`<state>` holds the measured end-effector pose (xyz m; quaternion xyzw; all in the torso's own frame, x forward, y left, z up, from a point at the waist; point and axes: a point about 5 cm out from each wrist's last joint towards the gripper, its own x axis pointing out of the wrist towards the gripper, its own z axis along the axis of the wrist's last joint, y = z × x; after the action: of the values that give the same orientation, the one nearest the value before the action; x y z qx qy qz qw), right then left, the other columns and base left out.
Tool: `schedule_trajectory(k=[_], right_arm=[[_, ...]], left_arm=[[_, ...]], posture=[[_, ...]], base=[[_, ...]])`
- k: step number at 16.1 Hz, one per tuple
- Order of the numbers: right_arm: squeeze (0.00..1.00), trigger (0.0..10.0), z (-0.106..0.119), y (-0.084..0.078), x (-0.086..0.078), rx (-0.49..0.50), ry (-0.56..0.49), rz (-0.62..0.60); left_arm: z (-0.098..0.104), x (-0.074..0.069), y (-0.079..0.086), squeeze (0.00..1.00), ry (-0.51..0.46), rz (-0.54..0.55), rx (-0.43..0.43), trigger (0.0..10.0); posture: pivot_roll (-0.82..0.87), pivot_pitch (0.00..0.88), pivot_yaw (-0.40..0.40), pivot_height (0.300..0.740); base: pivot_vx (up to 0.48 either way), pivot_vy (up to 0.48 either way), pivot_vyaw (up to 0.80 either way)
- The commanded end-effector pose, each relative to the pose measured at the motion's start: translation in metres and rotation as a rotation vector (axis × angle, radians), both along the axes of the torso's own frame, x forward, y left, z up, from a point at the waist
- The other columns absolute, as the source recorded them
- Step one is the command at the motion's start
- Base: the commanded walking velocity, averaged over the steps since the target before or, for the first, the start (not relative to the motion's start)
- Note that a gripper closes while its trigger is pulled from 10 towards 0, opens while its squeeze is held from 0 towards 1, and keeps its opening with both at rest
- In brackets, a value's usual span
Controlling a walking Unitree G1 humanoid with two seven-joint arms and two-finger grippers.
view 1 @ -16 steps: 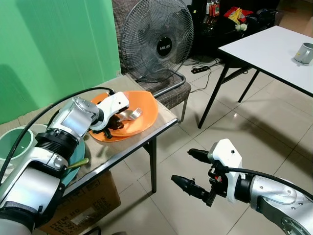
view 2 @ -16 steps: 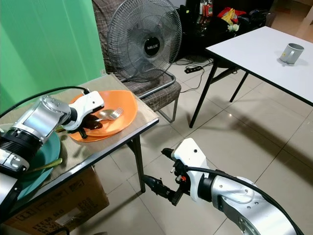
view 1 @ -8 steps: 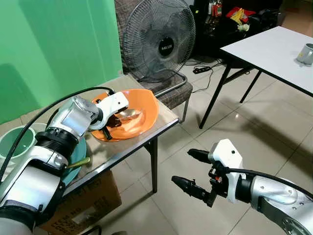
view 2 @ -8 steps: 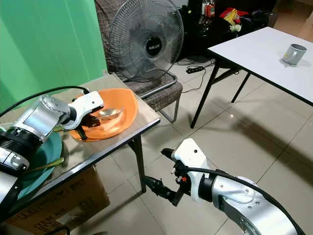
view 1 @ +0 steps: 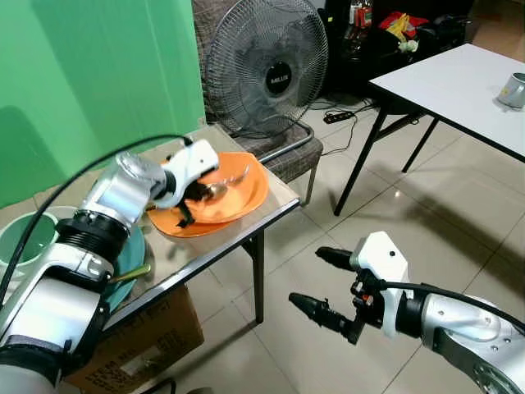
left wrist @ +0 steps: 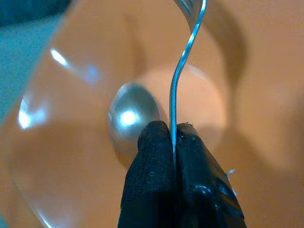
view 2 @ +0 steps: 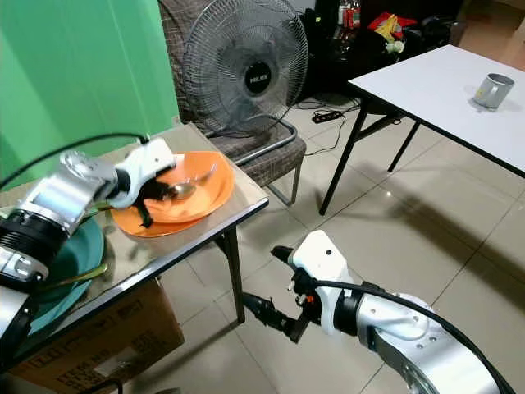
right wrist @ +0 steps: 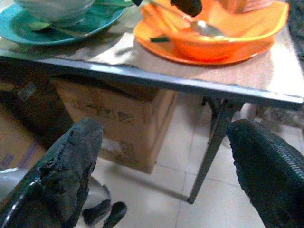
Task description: Setting the table
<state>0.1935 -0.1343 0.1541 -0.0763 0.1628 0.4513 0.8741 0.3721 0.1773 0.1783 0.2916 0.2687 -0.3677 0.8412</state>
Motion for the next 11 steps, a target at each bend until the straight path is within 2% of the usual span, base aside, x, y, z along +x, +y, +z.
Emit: schedule_trajectory(k=[1,3,4,5,7,8,9,11], right_arm=[[0.0,10.0,0.004,-0.003,0.004,-0.006,-0.033,-0.022],[0.0,10.0,0.008,-0.005,0.01,0.016,-0.071,-0.074],[0.0,10.0,0.012,-0.008,0.016,0.034,-0.097,-0.126],[0.0,10.0,0.013,-0.009,0.018,0.037,-0.104,-0.141],[0.0,10.0,0.019,-0.016,0.029,0.067,-0.172,-0.273],[0.0,10.0,0.022,-0.019,0.032,0.085,-0.193,-0.323],[0.0,10.0,0.022,-0.02,0.033,0.095,-0.201,-0.349],[0.0,10.0,0.026,-0.024,0.037,0.15,-0.267,-0.513]], left_arm=[[0.02,0.004,-0.005,0.0,-0.062,-0.012,-0.033,0.0],[0.037,0.005,-0.007,0.0,-0.115,0.004,-0.114,0.0],[0.05,0.003,-0.013,0.0,-0.157,0.005,-0.204,0.0],[0.054,0.003,-0.014,0.0,-0.171,0.008,-0.231,0.0],[0.078,0.0,-0.023,0.0,-0.257,0.083,-0.497,0.0],[0.084,-0.003,-0.027,0.0,-0.266,0.108,-0.573,0.0],[0.086,-0.006,-0.031,0.0,-0.296,0.118,-0.611,0.0],[0.077,-0.019,-0.049,0.0,-0.387,0.14,-0.719,0.0]], posture=[[-0.07,0.0,0.017,0.74],[-0.07,0.0,0.016,0.74],[-0.06,0.0,0.015,0.74],[-0.06,0.0,0.015,0.74],[-0.06,0.0,0.015,0.74],[-0.06,0.0,0.016,0.74],[-0.06,0.0,0.016,0.74],[-0.06,0.0,0.012,0.74]], base=[[0.0,0.0,0.0],[0.0,0.0,0.0],[0.0,0.0,0.0],[0.0,0.0,0.0],[0.0,0.0,0.0],[0.0,0.0,0.0],[0.0,0.0,0.0],[0.0,0.0,0.0]])
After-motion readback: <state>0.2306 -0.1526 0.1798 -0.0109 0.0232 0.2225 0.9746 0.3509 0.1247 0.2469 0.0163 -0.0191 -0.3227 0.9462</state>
